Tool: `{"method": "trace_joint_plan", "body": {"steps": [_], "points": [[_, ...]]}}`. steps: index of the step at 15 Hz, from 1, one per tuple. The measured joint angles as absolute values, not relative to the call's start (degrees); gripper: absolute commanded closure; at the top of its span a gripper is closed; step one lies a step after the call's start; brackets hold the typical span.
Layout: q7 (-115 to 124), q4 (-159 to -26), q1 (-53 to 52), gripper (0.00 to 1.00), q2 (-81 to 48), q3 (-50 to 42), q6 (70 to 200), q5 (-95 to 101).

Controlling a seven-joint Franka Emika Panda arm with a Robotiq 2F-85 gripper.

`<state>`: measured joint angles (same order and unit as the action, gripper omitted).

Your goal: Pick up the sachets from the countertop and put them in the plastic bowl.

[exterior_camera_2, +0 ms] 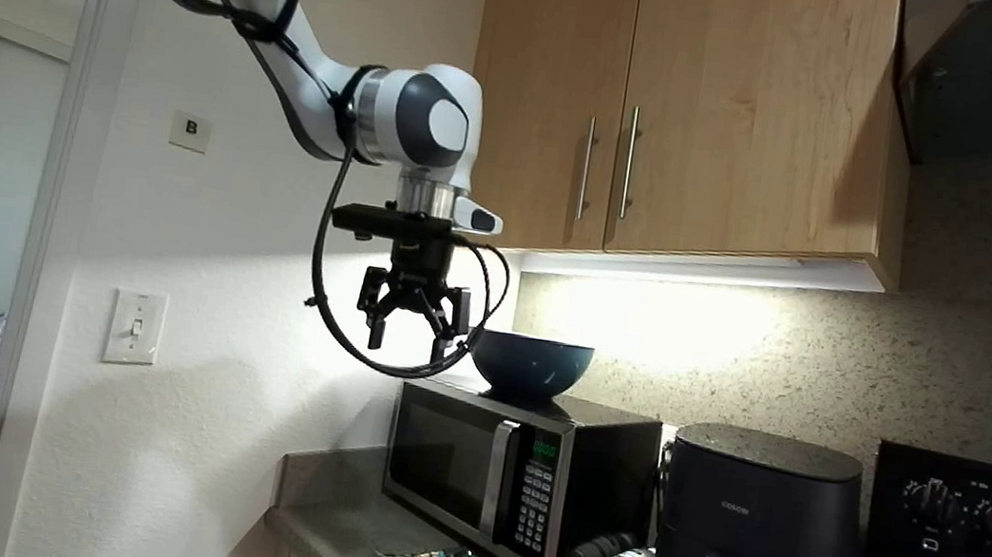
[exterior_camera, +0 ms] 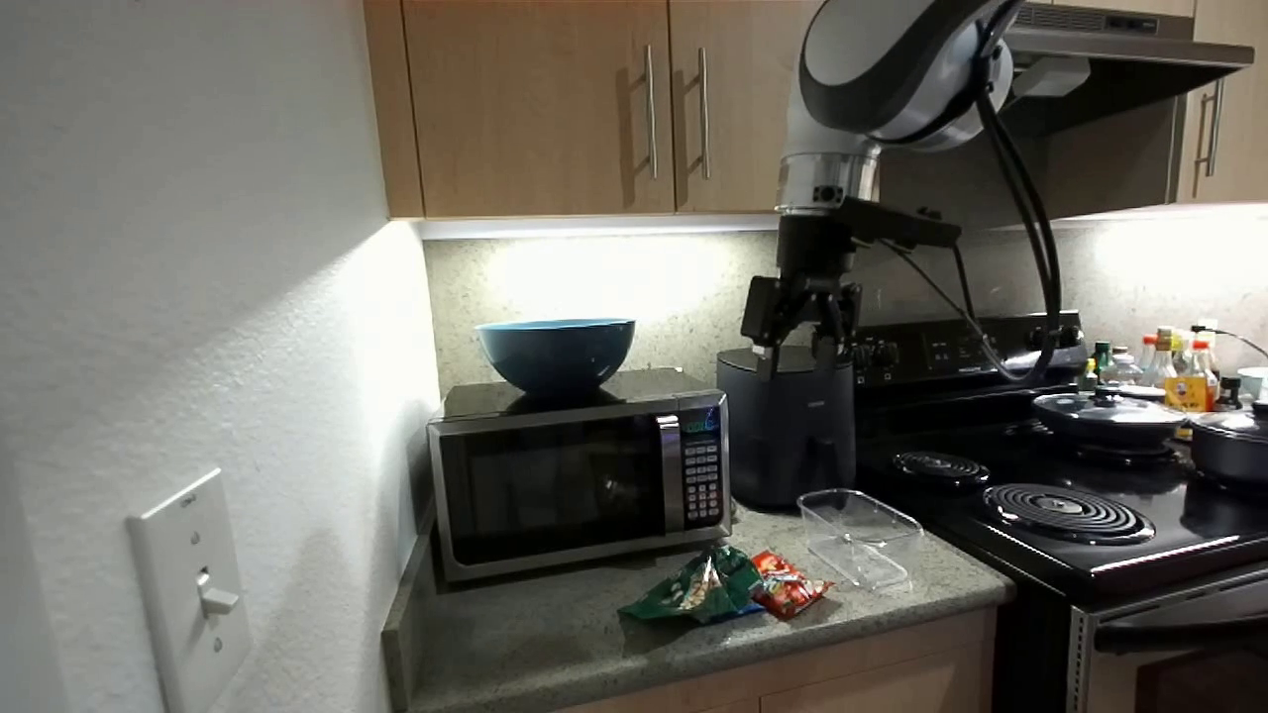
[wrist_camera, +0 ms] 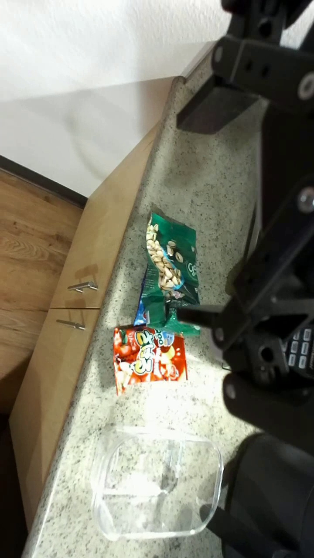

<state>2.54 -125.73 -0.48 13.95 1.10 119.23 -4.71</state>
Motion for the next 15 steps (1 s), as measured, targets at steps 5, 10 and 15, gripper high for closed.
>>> {"method": "trace_joint_plan", "body": {"steps": [5,10,15], "points": [[-5.68,-118.62,-0.49,0.0,1.29,-1.16,120.54,-8.22],[-7.19,-113.91,-0.19,0.0,-5.66,-1.19,120.2,-9.79],[-7.2,-113.12,-0.21,0.0,-6.3,-1.02,119.82,-9.4]]}}
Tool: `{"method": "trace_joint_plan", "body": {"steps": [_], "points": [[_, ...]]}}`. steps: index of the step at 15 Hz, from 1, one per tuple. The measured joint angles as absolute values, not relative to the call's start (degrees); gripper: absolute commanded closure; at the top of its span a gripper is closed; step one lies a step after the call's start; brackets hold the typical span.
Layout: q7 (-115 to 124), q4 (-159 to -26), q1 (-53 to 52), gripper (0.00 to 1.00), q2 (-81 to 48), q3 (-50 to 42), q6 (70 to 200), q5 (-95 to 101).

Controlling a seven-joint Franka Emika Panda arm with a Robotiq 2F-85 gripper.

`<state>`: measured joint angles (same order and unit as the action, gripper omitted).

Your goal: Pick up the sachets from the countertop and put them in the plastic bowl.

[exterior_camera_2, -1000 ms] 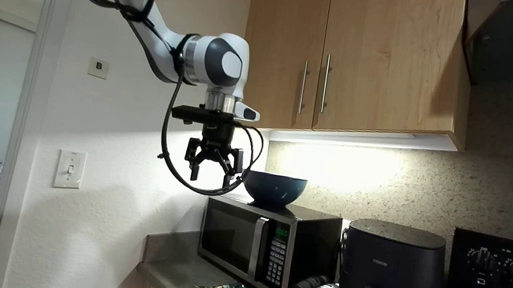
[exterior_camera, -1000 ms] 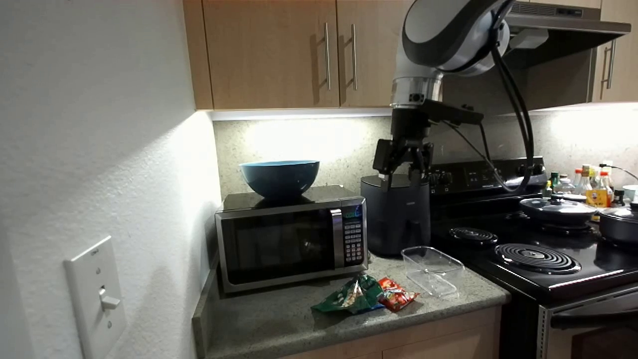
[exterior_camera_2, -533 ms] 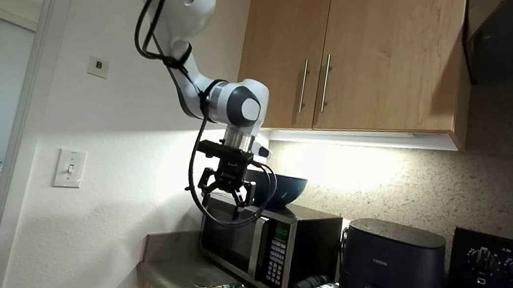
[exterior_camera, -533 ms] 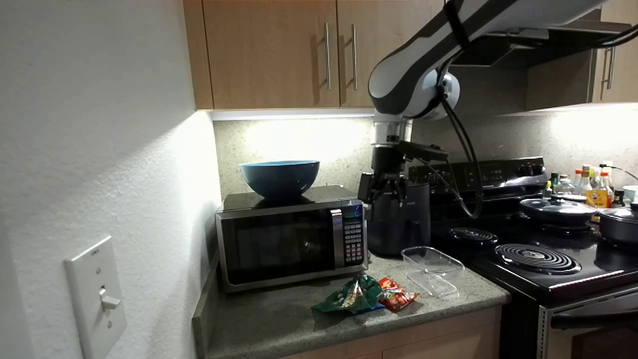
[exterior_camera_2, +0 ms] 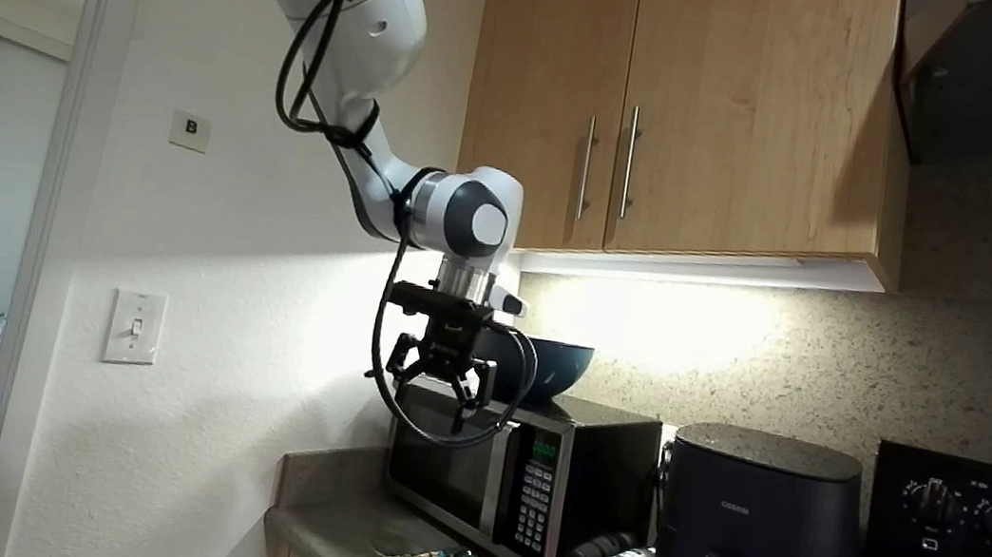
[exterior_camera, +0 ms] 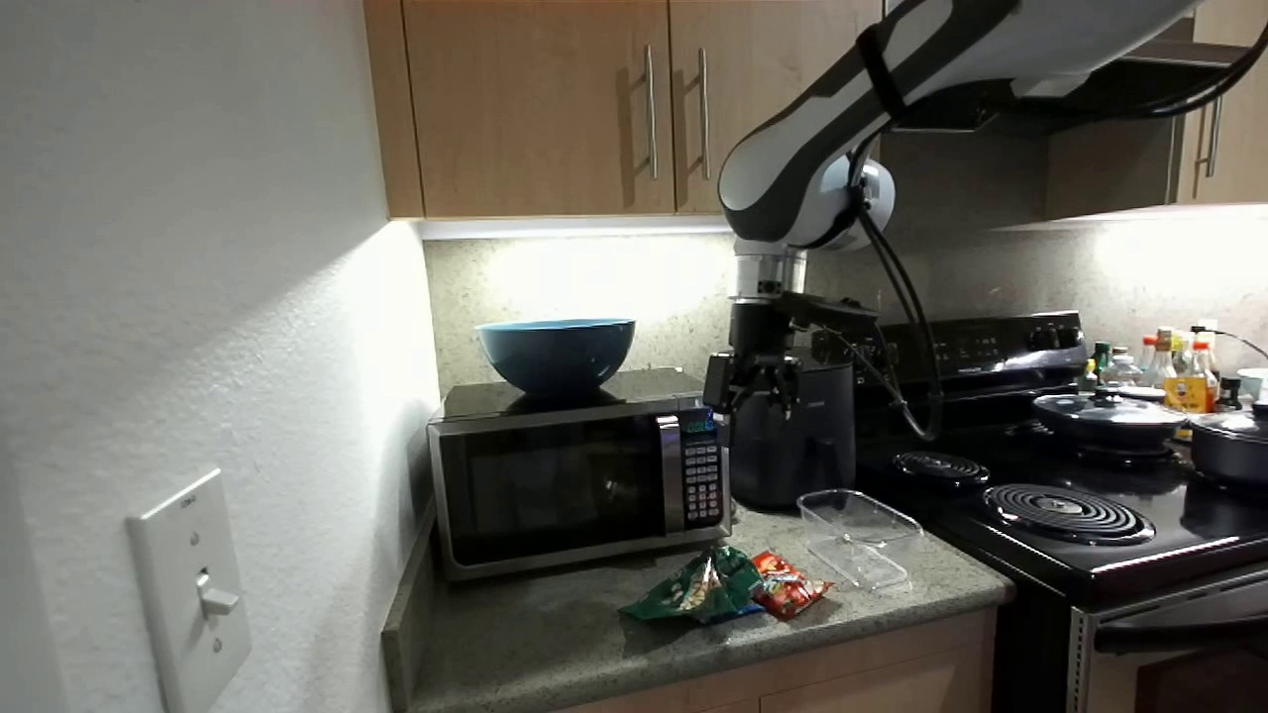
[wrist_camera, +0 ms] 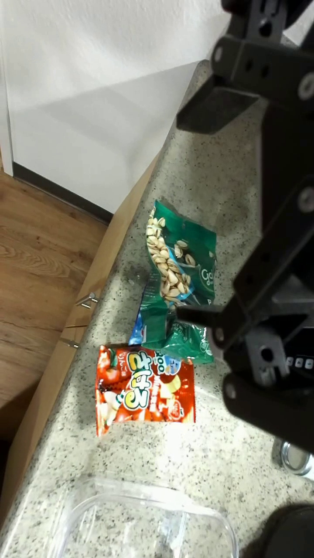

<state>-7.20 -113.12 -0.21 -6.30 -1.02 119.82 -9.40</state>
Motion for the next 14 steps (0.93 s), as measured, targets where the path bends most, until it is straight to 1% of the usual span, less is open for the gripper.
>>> {"method": "trace_joint_plan", "body": {"steps": [2,6,11,14], "points": [[-7.21,-111.58,-0.29,0.0,-9.24,-0.67,119.82,-8.55],[-7.21,-104.35,-0.58,0.0,-19.39,0.18,118.74,-4.37],[-7.21,-93.21,-1.38,0.0,-29.55,0.68,112.28,-0.08],[-7.21,-89.06,-1.51,0.0,-32.68,0.67,109.68,0.52]]}}
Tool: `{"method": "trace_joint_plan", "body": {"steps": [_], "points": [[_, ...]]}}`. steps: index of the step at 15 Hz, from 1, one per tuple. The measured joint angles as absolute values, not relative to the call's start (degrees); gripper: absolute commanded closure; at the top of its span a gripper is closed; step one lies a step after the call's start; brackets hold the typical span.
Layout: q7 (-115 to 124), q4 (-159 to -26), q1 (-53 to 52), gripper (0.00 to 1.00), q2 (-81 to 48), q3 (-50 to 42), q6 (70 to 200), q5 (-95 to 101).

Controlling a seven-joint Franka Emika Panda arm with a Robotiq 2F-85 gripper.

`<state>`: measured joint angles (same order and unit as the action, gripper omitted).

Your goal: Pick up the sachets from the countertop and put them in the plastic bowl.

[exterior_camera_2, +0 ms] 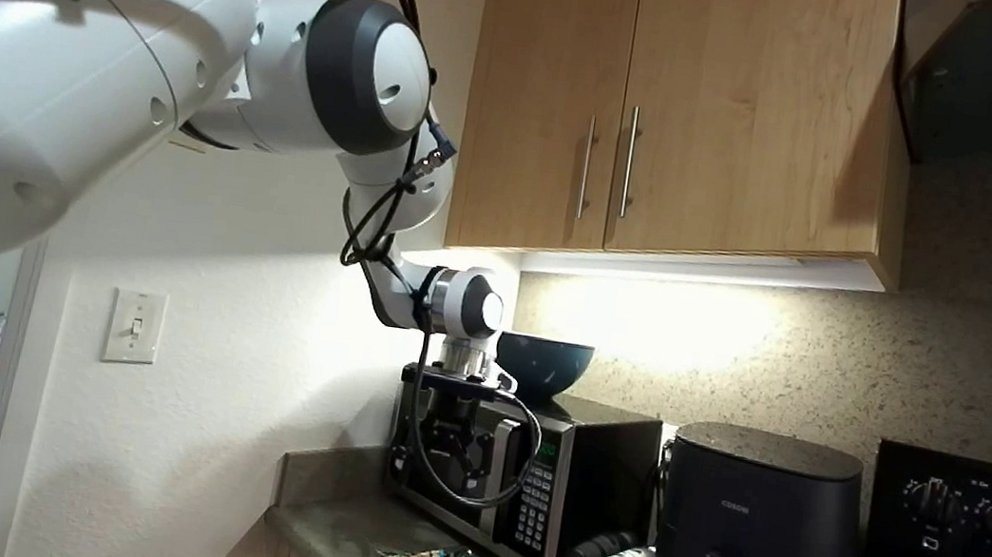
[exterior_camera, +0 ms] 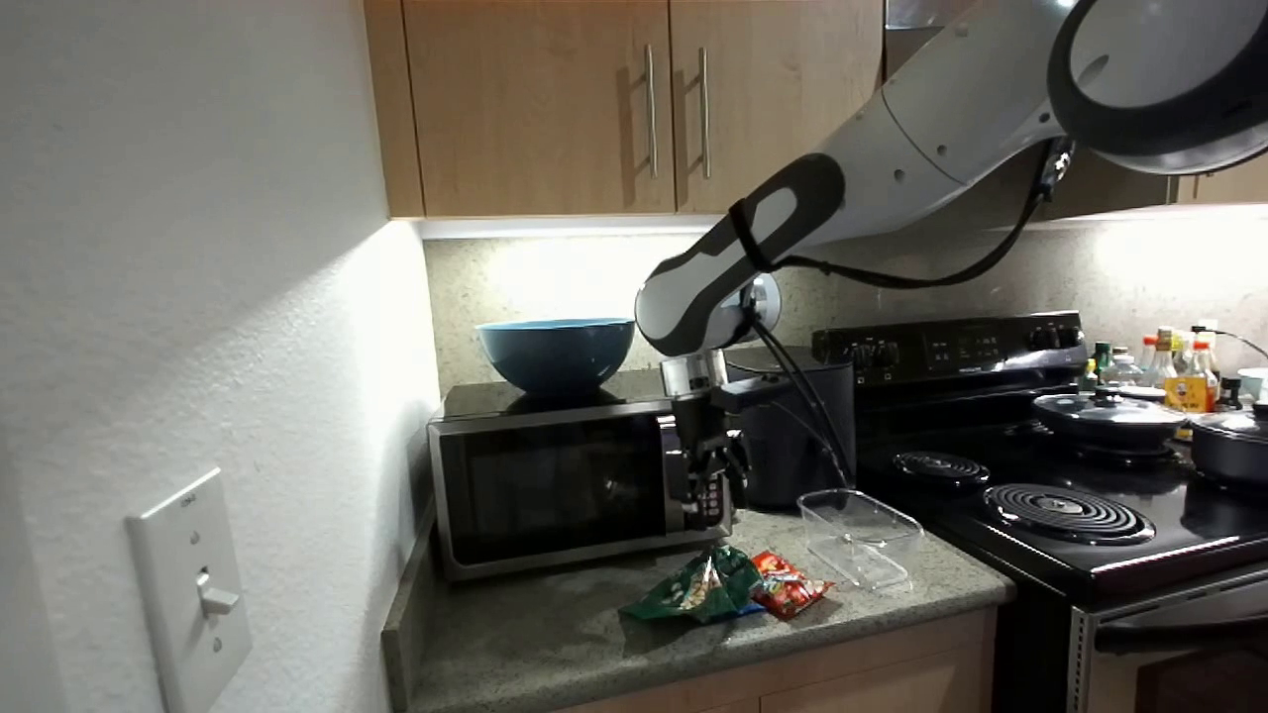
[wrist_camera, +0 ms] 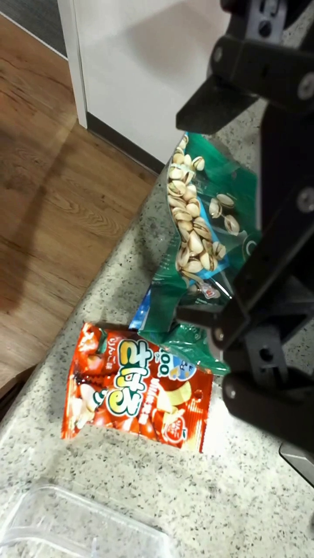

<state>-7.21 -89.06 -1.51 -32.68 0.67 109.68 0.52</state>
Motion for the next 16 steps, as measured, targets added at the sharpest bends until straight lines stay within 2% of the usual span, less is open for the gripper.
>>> {"method": "trace_joint_plan", "body": {"steps": [5,10,11,12,16], "points": [[-7.21,-88.23,-1.51,0.0,-33.65,0.68,109.47,0.53],[-7.2,-81.43,-1.68,0.0,-42.98,0.41,108.06,2.16],[-7.2,-79.52,-1.76,0.07,-45.01,0.4,107.33,2.84],[-7.2,-77.55,-1.82,0.26,-46.93,0.4,106.41,3.33],[-7.2,-71.57,-2.41,0.54,-51.4,0.42,100.94,4.14]]}}
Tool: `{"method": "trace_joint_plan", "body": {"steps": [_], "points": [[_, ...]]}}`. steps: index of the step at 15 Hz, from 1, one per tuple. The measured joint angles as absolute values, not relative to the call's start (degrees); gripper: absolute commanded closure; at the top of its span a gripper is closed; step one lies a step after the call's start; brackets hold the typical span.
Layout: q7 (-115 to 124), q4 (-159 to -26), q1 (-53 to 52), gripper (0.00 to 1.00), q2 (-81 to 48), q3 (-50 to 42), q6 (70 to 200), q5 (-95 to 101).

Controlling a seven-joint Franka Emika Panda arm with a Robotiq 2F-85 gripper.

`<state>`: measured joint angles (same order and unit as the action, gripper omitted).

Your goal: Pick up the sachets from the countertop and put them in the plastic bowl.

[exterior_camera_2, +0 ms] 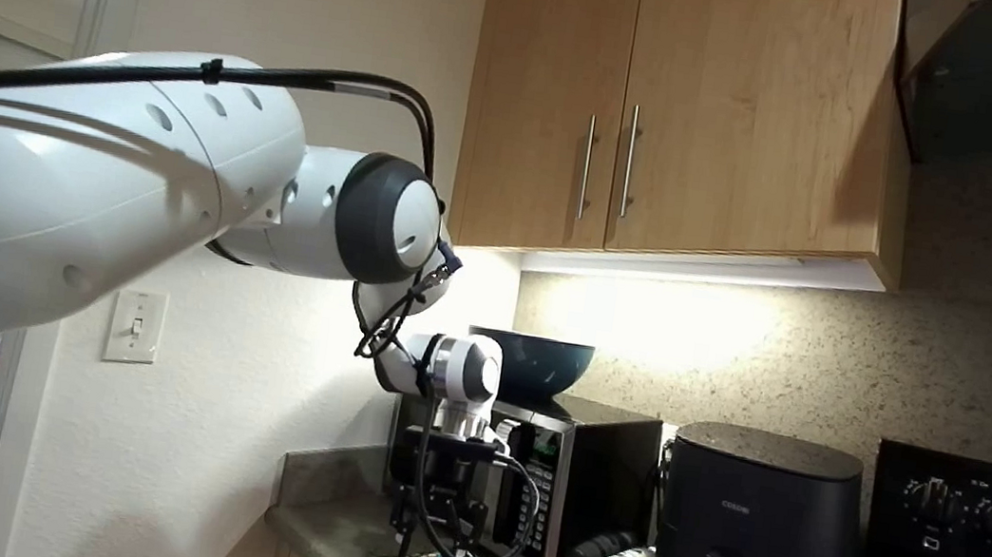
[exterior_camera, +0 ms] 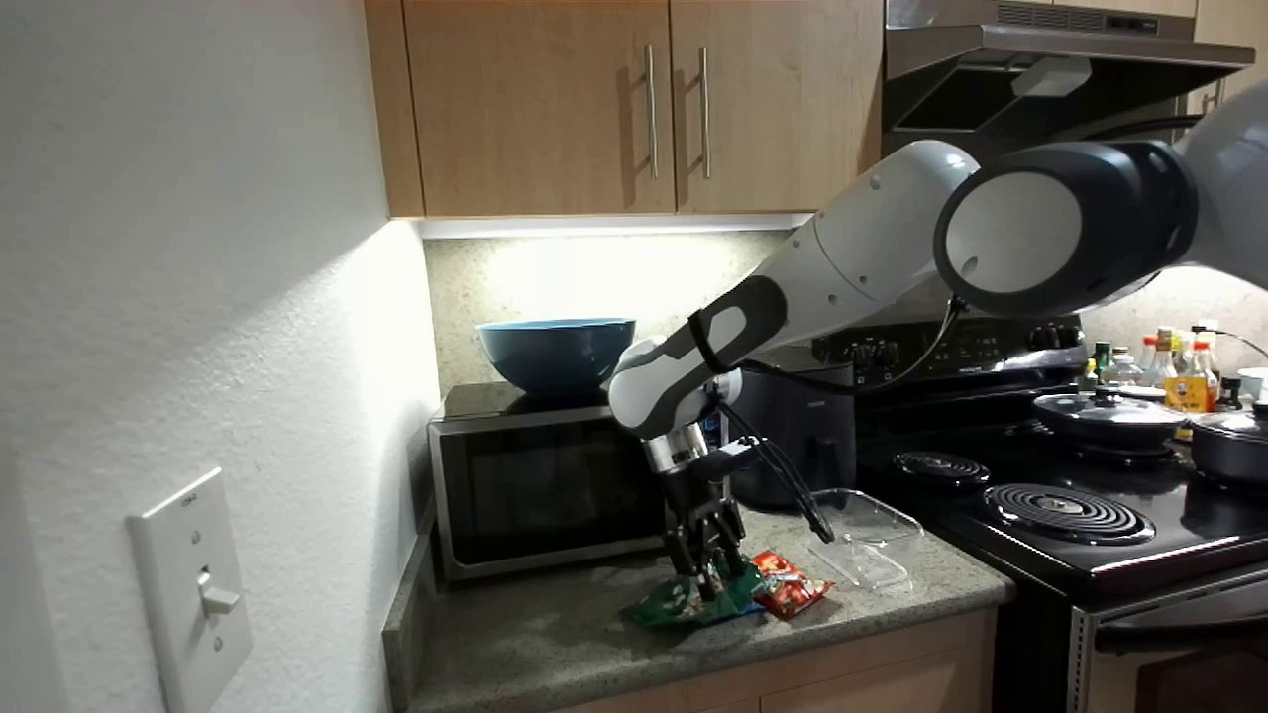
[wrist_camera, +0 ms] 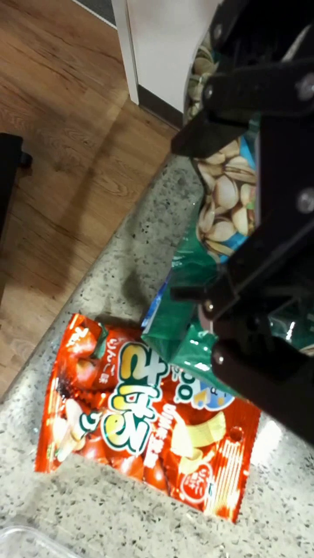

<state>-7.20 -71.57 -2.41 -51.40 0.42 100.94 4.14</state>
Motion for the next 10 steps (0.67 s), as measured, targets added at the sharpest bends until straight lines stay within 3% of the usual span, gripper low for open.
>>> {"method": "trace_joint_plan", "body": {"steps": [6,9,10], "points": [[-7.2,-65.81,-2.9,0.9,-54.71,0.56,94.84,4.14],[-7.2,-64.26,-2.94,0.96,-55.45,0.56,92.91,4.14],[-7.2,-63.92,-2.95,0.67,-55.6,0.57,92.46,4.14]]}}
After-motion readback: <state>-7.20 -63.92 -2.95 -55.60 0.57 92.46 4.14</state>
